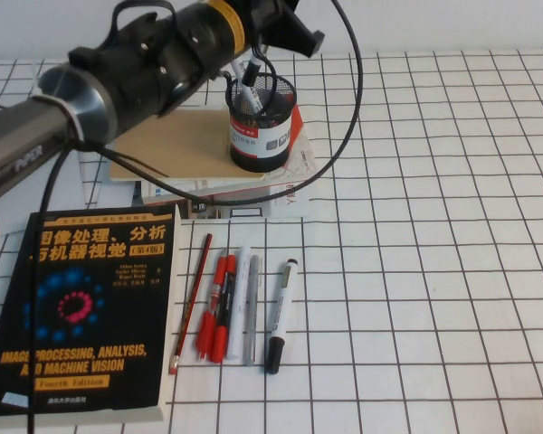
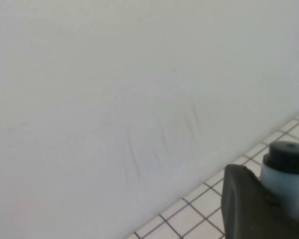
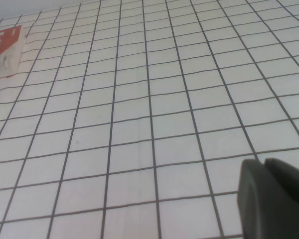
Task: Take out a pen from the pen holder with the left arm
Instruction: 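Take a marker out of the pen holder and lay it on the table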
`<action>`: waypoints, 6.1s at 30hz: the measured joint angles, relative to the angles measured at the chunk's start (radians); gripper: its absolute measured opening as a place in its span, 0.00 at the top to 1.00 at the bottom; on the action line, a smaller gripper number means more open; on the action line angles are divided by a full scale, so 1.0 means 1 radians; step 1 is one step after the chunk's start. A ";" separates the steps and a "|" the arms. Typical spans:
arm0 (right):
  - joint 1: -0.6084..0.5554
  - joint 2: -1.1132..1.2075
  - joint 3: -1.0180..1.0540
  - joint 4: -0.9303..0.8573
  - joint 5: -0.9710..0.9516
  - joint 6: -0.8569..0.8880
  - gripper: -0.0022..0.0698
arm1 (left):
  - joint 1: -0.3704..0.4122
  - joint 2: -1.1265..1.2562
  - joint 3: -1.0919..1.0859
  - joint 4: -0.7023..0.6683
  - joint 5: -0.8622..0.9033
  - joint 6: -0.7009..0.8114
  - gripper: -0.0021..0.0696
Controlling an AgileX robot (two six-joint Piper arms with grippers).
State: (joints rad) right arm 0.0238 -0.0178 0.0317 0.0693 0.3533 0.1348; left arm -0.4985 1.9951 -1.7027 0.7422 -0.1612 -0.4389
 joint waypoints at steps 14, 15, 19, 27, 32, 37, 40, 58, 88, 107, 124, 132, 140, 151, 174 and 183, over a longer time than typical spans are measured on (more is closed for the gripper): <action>0.000 0.000 0.000 0.000 0.000 0.000 0.99 | -0.002 -0.383 0.252 -0.175 0.360 -0.116 0.83; 0.000 0.000 0.000 0.000 0.000 0.000 0.99 | -0.002 -0.408 0.278 -0.228 0.393 -0.081 0.83; 0.000 0.000 0.000 0.000 0.000 0.000 0.99 | -0.002 -0.492 0.382 -0.527 0.541 0.115 0.83; 0.000 0.000 0.000 0.000 0.000 0.000 0.99 | 0.032 -0.437 0.449 -0.904 0.755 0.309 0.83; 0.000 0.000 0.000 0.000 0.000 0.000 0.99 | 0.050 -0.327 0.450 -0.983 0.785 0.324 0.83; 0.000 0.000 0.000 0.000 0.000 0.000 0.99 | 0.070 -0.230 0.450 -1.027 0.787 0.327 0.83; 0.000 0.000 0.000 0.000 0.000 0.000 0.99 | 0.084 -0.185 0.450 -1.036 0.783 0.327 0.83; 0.000 0.000 0.000 0.000 0.000 0.000 0.99 | 0.102 -0.077 0.437 -1.037 0.756 0.364 0.81; 0.000 0.000 0.000 0.000 0.000 0.000 0.99 | 0.046 -0.900 0.892 -0.626 0.458 0.243 0.97; 0.000 0.000 0.000 0.000 0.000 0.000 0.99 | 0.046 -1.596 1.392 -0.557 0.772 0.236 0.97; 0.000 0.000 0.000 0.000 0.000 0.000 0.99 | 0.247 -2.002 1.631 -0.672 0.638 0.236 0.97; 0.000 0.000 0.000 0.000 0.000 0.000 0.99 | 0.281 -2.006 1.723 -0.719 0.564 0.232 0.97; 0.000 0.000 0.000 0.000 0.000 0.000 0.99 | 0.281 -2.006 1.725 -0.723 0.553 0.231 0.97; 0.000 0.000 0.000 0.000 0.000 0.000 0.99 | 0.281 -2.006 1.725 -0.727 0.551 0.233 0.97; 0.000 0.000 0.000 0.000 0.000 0.000 0.99 | 0.441 -2.006 1.725 -0.748 0.546 0.380 0.97; 0.000 0.000 0.000 0.000 0.000 0.000 0.99 | 0.453 -2.006 1.725 -0.775 0.544 0.424 0.97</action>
State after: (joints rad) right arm 0.0238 -0.0178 0.0317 0.0693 0.3533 0.1348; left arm -0.0457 -0.0108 0.0224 -0.0326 0.3826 -0.0153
